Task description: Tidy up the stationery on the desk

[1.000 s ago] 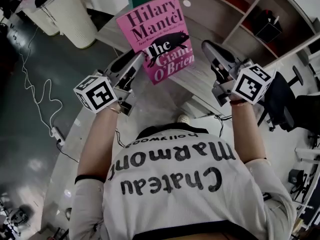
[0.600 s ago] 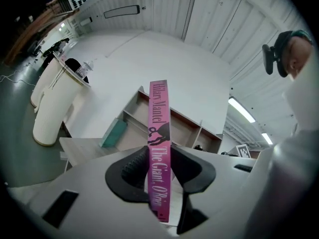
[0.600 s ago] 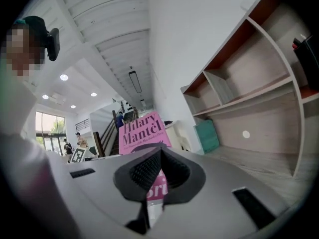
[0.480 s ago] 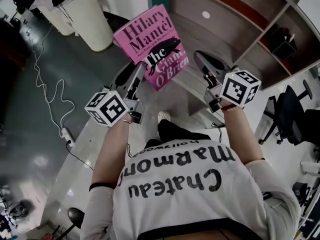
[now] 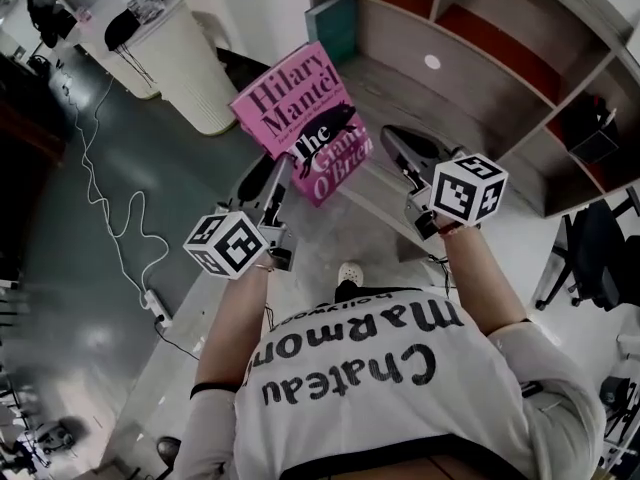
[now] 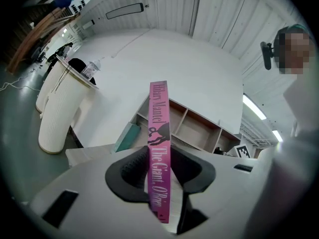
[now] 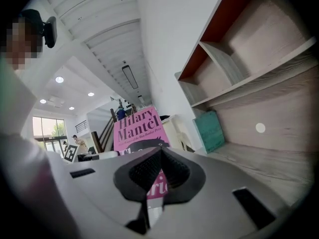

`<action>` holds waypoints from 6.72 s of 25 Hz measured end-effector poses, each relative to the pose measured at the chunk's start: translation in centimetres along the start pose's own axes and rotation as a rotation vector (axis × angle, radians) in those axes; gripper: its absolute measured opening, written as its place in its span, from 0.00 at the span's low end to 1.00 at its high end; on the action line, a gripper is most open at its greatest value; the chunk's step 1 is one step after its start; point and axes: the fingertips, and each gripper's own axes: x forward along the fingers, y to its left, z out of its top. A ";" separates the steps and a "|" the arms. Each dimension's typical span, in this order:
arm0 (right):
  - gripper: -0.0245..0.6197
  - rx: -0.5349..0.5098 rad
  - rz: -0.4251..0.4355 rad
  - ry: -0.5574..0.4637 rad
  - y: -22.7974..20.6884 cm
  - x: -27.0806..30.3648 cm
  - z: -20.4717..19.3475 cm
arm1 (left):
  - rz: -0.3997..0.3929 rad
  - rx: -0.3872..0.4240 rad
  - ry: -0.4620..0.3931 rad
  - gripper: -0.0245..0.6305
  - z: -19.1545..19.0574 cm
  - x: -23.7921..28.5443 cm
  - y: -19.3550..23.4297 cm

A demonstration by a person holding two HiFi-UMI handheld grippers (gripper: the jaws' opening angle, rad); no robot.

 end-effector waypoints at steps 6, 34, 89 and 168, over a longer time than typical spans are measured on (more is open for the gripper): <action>0.06 -0.215 -0.016 -0.069 6.6 -4.4 1.9 | -0.095 0.036 -0.163 0.26 0.5 -5.4 -3.4; 0.06 -0.124 -0.213 -0.069 -0.9 -1.4 2.5 | -0.197 0.162 -0.024 0.26 1.5 6.9 0.8; 0.06 0.194 -0.445 -0.054 -11.4 5.1 1.4 | -0.018 0.525 0.149 0.26 -1.2 22.4 11.9; 0.06 0.289 -0.642 -0.112 -12.1 -1.8 -0.7 | -0.022 0.400 0.240 0.27 -2.7 30.3 12.0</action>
